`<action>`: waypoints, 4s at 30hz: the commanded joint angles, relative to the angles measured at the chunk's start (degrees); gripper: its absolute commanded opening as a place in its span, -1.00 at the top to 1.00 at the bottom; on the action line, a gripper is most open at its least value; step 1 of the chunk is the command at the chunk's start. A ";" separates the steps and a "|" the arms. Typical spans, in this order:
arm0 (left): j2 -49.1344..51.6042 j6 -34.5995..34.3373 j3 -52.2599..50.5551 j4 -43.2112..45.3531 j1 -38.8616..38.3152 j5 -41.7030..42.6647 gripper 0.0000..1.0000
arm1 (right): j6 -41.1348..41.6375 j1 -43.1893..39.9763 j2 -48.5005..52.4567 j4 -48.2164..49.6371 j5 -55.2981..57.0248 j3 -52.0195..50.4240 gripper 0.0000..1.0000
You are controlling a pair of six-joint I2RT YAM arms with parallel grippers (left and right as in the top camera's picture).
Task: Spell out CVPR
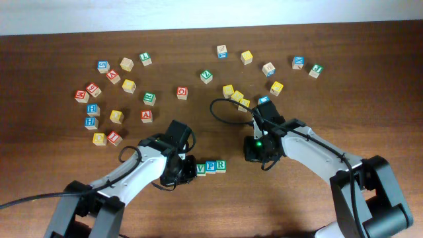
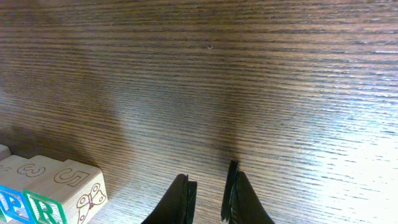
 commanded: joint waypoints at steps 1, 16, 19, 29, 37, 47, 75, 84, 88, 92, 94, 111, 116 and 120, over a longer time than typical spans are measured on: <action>0.92 -0.37 -0.55 0.17 -0.26 -0.24 1.00 | -0.26 -0.26 0.22 0.20 -0.66 -0.17 0.78; 0.92 -1.25 -0.59 2.08 -1.11 7.93 1.00 | -0.24 -0.26 0.22 0.11 -0.04 -0.17 0.77; 0.92 -1.29 -0.59 3.67 -1.14 8.22 1.00 | -0.24 -0.26 0.22 -0.07 -0.04 -0.17 0.77; 0.92 -1.66 -0.59 4.76 -1.11 8.17 1.00 | -0.22 -0.26 0.22 -0.02 -0.07 -0.17 0.77; 0.90 -1.66 -0.57 5.97 -1.11 8.24 1.00 | -0.22 -0.26 0.22 -0.04 -0.09 -0.17 0.77; 0.20 -1.66 0.44 3.72 -1.40 13.27 1.00 | -0.22 -0.20 0.22 -0.24 -1.38 -0.17 0.78; 0.92 -6.16 0.24 10.51 -5.09 11.13 1.00 | -0.24 -0.20 0.22 -1.36 -1.14 -0.17 0.78; 0.92 -6.16 0.24 10.51 -5.09 9.22 1.00 | -0.22 -0.20 0.22 -1.38 -1.14 -0.17 0.77; 0.92 -6.16 0.24 10.51 -5.09 9.25 1.00 | -0.22 -0.20 0.22 -1.36 -1.14 -0.17 0.78; 0.72 -6.14 0.48 10.49 -5.09 10.21 1.00 | -0.22 -0.20 0.22 -1.38 -1.16 -0.17 0.78; -0.07 -5.46 0.96 10.29 -5.09 11.26 1.00 | -0.20 -0.20 0.22 -1.38 -1.18 -0.17 0.78; -12.87 3.87 2.75 0.76 7.10 5.40 1.00 | -0.17 -0.15 0.22 -1.33 -4.63 -0.17 0.92; -12.87 3.82 2.75 1.70 7.26 2.80 1.00 | -0.17 -0.15 0.22 -1.07 -4.59 -0.17 0.91; -12.87 3.85 2.78 1.36 14.05 2.19 1.00 | -0.20 -0.22 0.07 -1.55 -4.57 0.68 0.92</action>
